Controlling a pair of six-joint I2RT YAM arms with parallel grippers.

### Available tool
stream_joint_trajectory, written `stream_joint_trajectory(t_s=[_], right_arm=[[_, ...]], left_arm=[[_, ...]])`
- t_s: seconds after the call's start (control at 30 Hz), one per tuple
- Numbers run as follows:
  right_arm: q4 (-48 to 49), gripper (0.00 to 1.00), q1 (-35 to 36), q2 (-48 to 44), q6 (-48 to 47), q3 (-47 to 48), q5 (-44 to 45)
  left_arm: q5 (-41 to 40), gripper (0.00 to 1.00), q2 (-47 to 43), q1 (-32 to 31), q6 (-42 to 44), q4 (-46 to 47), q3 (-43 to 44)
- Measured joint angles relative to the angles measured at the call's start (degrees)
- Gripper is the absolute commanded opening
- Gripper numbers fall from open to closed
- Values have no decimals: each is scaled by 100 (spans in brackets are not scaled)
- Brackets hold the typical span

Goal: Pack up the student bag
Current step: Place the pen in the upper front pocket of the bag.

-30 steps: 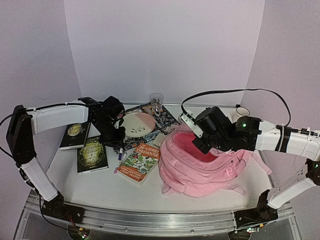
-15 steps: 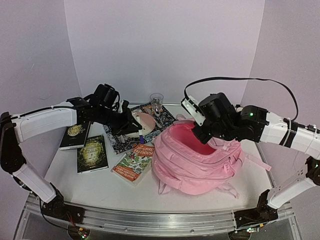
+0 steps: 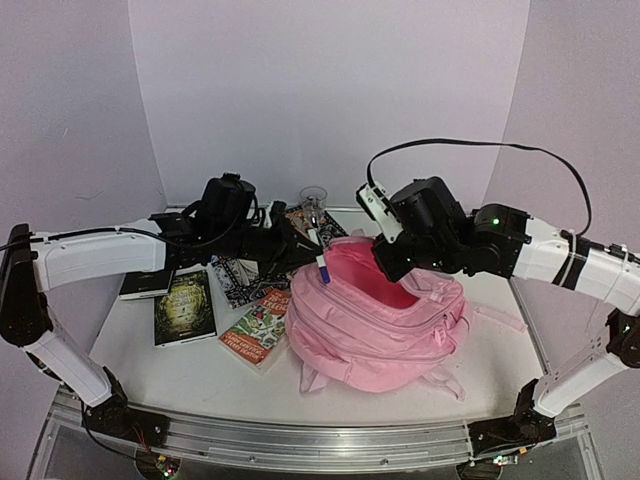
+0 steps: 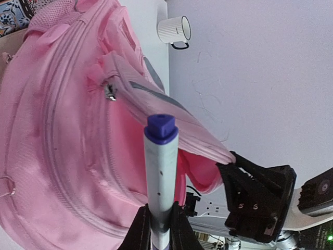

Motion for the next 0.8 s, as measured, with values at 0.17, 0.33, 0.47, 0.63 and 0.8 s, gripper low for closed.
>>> stream_joint_trajectory(t_s=[0.17,0.33,0.47,0.63,0.8], right_arm=[[117,0,0,267,333,0,-98],[165,0,25,372,582,0,-28],[206,0,26,440,695,0,0],[208,0,26,464,768,0,-1],[216,0,26,484,777,0,-40]], left_arm=[[-8,0,127,-46,-318,428,-84],[-106,0,280,-155,-628,701,-257],[-190,0,398,-272,-984,942,-558],[-230,0,675,-398,-1288,1072,-608],[-256,2,1042,-460,-1451,1196,-361]])
